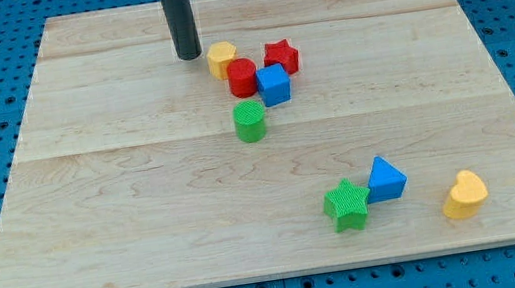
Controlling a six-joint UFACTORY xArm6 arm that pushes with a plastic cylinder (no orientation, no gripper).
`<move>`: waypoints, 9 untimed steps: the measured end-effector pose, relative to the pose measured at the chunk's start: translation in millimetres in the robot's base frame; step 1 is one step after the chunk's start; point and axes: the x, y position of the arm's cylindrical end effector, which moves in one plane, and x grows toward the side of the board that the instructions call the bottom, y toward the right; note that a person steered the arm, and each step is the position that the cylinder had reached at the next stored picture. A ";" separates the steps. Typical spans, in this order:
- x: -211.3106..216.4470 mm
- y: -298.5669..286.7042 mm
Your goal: Push the green circle to the bottom left of the red circle
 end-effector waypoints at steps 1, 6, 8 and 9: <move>9.5 3.3; 107.7 11.0; 182.0 62.1; 175.1 86.4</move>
